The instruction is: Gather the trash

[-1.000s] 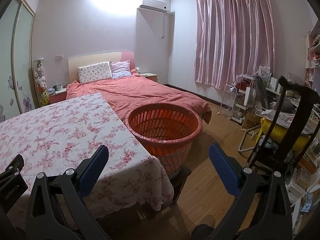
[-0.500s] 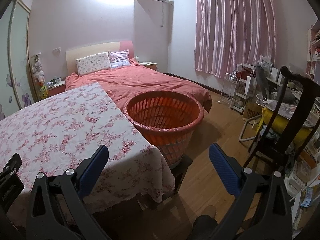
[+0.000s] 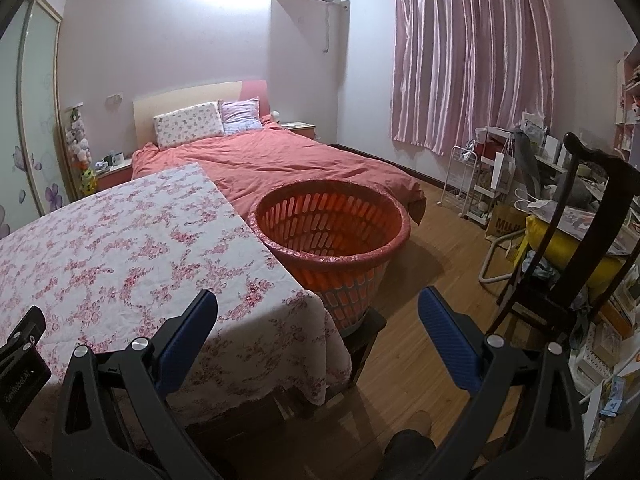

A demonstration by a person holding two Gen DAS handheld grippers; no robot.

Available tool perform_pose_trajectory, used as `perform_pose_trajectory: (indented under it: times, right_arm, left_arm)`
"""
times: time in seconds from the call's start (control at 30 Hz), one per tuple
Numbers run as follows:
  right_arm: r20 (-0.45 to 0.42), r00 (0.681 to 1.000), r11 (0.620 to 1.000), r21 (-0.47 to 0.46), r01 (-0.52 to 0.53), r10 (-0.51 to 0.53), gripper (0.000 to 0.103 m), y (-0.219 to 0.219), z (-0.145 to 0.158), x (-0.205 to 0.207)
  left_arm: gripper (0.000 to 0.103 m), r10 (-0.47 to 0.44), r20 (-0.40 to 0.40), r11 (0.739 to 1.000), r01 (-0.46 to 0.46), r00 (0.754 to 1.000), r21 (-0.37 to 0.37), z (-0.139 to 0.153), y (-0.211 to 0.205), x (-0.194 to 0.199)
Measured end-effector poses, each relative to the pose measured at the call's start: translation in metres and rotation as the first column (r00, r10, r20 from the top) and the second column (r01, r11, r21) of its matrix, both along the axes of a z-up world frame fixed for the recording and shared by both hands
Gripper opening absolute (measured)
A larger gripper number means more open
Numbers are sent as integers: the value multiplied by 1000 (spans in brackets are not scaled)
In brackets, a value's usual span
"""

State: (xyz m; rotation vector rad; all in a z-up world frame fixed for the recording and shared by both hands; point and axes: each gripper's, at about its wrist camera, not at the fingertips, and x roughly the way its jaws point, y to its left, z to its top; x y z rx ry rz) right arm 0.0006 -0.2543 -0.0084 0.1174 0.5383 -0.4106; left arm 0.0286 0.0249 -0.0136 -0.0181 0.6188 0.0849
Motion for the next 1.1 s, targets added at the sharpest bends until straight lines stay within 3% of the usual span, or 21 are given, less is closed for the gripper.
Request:
perform_pose_trajectory:
  times: [1.1]
  right_arm:
    - [-5, 1000, 1000, 5, -12, 12, 99, 2, -1, 2]
  left_arm:
    - [99, 0, -6, 1000, 0, 1000, -7, 0, 0, 0]
